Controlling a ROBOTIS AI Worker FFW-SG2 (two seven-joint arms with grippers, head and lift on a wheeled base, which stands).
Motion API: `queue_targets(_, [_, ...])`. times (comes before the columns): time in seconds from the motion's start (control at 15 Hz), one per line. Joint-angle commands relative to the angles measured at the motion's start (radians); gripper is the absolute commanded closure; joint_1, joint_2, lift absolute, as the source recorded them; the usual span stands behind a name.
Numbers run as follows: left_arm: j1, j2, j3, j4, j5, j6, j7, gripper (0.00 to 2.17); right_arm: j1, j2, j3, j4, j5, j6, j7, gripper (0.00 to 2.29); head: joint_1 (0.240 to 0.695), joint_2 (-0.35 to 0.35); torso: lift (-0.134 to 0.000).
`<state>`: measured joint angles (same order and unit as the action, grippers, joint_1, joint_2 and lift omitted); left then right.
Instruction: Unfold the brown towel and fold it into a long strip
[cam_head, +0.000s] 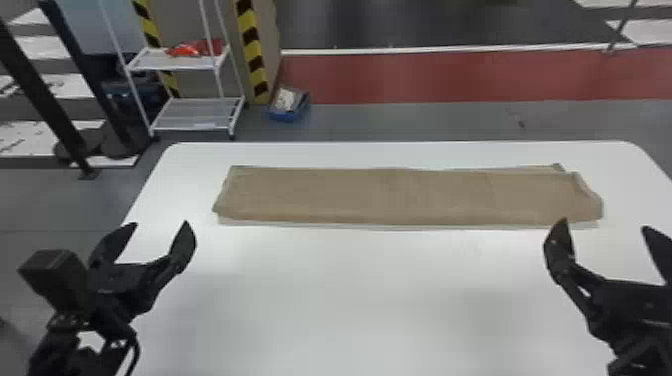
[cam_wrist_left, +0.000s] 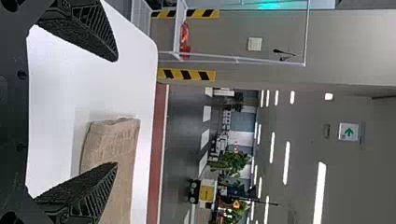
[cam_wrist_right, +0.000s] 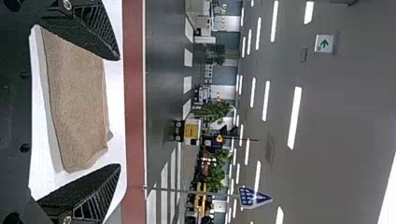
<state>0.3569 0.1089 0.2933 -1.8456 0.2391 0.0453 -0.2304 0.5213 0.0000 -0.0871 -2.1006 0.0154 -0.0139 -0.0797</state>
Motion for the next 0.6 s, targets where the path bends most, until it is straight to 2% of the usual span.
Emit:
queue_targets(0.0, [0.022,0.0,0.009,-0.027,-0.004,-0.003,-0.001,0.08,0.002,0.001,0.01,-0.001,0.0,0.029,0.0,0.07,0.695,0.091,-0.123])
queue_targets(0.53, [0.07,-0.002,0.017,-0.075,-0.02,-0.009,0.0,0.08,0.019,0.001,0.027,-0.015,-0.002,0.026,0.0,0.08,0.695,0.112,-0.123])
